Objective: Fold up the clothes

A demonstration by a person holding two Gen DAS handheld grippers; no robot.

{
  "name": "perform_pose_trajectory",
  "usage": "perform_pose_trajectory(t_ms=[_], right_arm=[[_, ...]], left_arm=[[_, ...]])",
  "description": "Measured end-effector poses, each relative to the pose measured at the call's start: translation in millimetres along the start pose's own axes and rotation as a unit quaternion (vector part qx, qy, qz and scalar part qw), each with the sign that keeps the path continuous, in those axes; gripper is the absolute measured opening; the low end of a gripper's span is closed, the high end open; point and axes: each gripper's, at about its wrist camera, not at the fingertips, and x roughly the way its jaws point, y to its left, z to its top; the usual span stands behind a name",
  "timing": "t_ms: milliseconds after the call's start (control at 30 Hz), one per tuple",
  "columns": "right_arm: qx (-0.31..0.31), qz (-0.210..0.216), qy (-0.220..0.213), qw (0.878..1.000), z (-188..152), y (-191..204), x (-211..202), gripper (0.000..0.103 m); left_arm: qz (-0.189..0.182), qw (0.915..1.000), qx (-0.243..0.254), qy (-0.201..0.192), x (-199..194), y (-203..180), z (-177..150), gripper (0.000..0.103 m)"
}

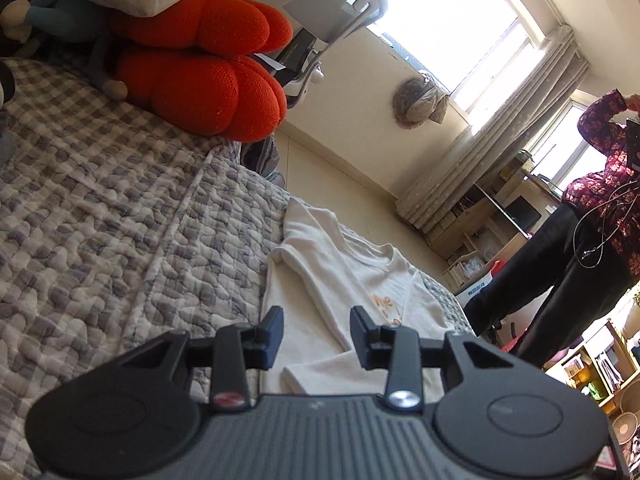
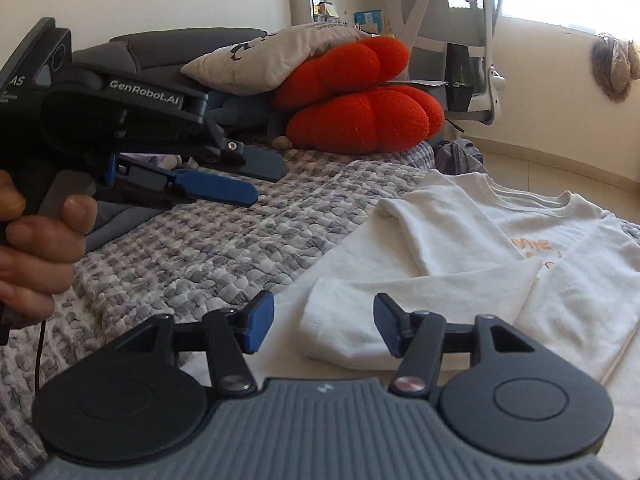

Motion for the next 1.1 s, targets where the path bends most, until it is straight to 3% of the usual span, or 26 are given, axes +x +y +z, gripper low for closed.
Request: perform_pose_trajectory(t_ms=[67,100,133,300,367,500,667,700,767,900,1100], right_arm=[[0.001,-0.018,0.018,1.000,-1.7,0.1,9.6,0.061],[0.003,-0.028,0.027,0.999,-2.8,0.1,14.0,0.043],[0.004,-0.038,0.036,0.999,-3.9,0.0,18.4,0.012],[0.129,-0.047,-0.036,0.990,0.0,-37.4,-25.4,0.011],[0.228,-0.039,-0.092,0.968,-3.4,-66.4,-59.9,0.010],[0.406,-0.046,-0.163,0.898,-30.5,-125.6,-117.3,0.011],[0.499,-0.113,-0.158,0.845,-65.9,-165.5,-158.1,0.011],[0.506,-0.121,-0.151,0.841,-71.6,-168.0,-162.1,0.015],[0.517,-0.136,-0.135,0.834,-82.5,-171.0,-168.6,0.019],[0.515,-0.146,-0.125,0.835,-93.0,-167.4,-173.9,0.020],[0.475,-0.125,-0.116,0.863,-81.0,-160.9,-166.8,0.020]], left_arm=[[0.011,0.9999,-0.005,-0.002,-7.2,5.8,1.1,0.036],[0.016,0.9999,-0.004,-0.005,-11.2,8.2,1.5,0.036],[0.021,0.9998,-0.003,-0.007,-15.3,10.6,1.9,0.036],[0.041,0.9991,0.000,-0.010,-26.1,20.3,1.3,0.036],[0.044,0.9990,0.003,-0.010,-27.0,20.4,0.3,0.036],[0.045,0.9989,0.013,-0.005,-24.6,15.9,-2.5,0.036],[0.038,0.9987,0.033,0.005,-12.9,1.7,-9.9,0.036],[0.037,0.9987,0.036,0.006,-11.2,-1.1,-11.0,0.037],[0.037,0.9984,0.042,0.008,-8.6,-6.1,-12.5,0.037],[0.038,0.9974,0.061,0.008,-8.2,-15.7,-15.4,0.038],[0.045,0.9958,0.079,0.011,-8.2,-21.1,-18.0,0.038]])
